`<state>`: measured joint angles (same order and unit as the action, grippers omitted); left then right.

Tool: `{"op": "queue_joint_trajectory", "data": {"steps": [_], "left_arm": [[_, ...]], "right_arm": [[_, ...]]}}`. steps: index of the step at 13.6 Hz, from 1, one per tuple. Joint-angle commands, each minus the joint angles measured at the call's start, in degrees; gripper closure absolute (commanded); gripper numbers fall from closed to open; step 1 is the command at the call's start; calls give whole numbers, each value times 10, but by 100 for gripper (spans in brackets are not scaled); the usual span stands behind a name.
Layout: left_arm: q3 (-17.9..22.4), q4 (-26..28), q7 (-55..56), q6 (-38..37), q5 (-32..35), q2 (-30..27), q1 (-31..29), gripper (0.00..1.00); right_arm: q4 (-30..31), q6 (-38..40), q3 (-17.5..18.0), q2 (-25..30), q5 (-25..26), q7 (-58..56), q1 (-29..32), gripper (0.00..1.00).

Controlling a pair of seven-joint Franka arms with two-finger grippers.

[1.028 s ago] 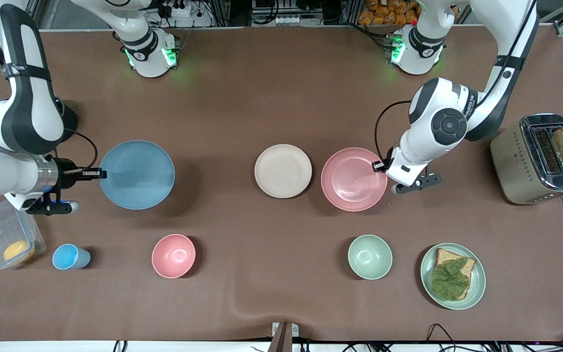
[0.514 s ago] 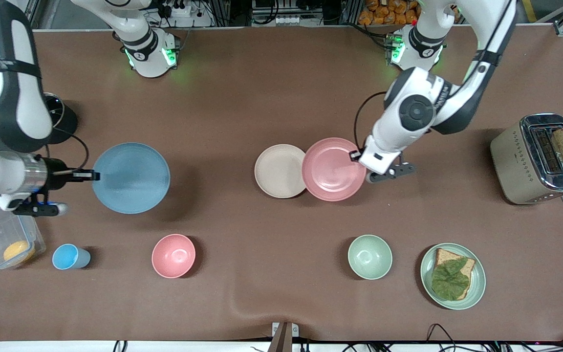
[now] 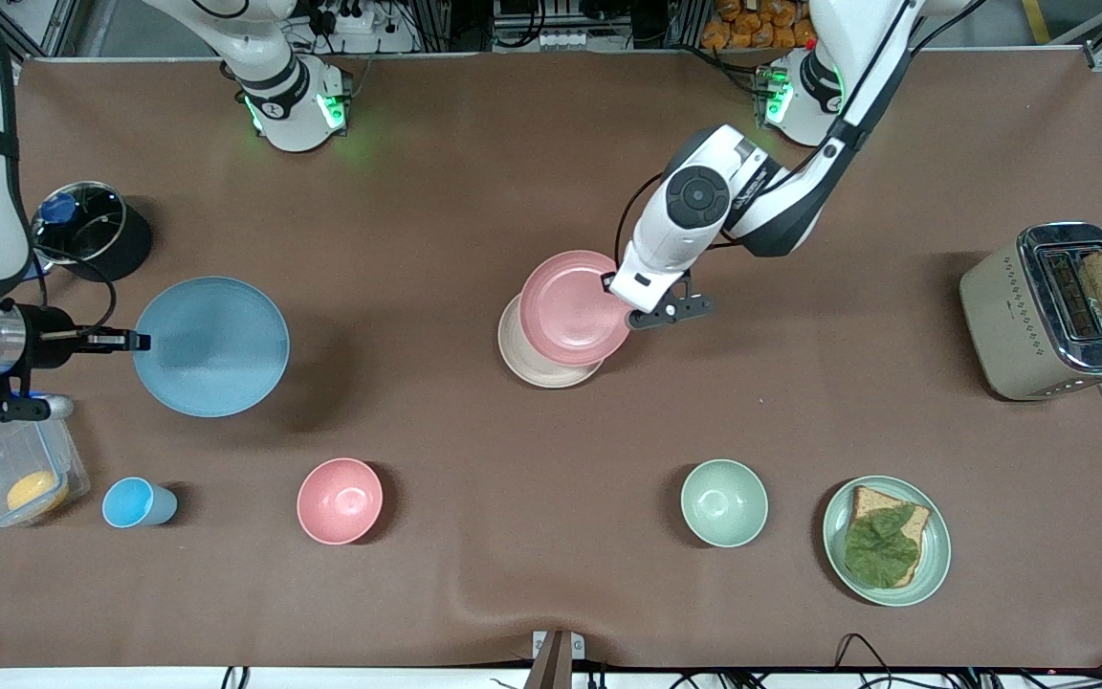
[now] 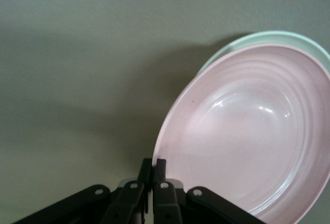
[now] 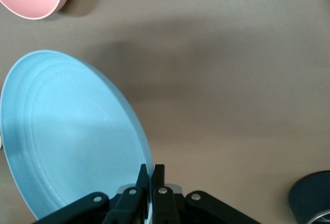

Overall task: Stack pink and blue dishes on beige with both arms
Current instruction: 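Lower the pink plate onto the beige plate and open the left gripper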

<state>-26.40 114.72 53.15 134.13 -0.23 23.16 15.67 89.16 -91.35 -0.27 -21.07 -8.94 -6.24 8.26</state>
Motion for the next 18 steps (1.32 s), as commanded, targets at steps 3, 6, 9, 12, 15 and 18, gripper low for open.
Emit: {"op": "queue_joint_trajectory", "data": {"steps": [3, 6, 9, 12, 15, 18], "left_arm": [[5, -48, 20, 24, -6, 67, 30, 100], [6, -65, 26, 24, -6, 79, 31, 100], [7, -65, 26, 24, 12, 82, 26, 100], [8, -65, 26, 24, 12, 82, 24, 100], [11, -71, 26, 24, 12, 90, 23, 21], [16, -103, 27, -2, 11, 67, 18, 0]], "right_arm": [[-7, 3, 4, -6, 7, -5, 4, 100], [-4, 4, 4, -9, 6, -4, 3, 100], [-4, 12, 5, -8, 0, 4, -3, 100], [-4, 27, 9, -5, -20, 31, -15, 100], [-5, 45, 9, -2, -60, 96, -41, 100], [-5, 51, 9, -2, -109, 187, -82, 100]]}}
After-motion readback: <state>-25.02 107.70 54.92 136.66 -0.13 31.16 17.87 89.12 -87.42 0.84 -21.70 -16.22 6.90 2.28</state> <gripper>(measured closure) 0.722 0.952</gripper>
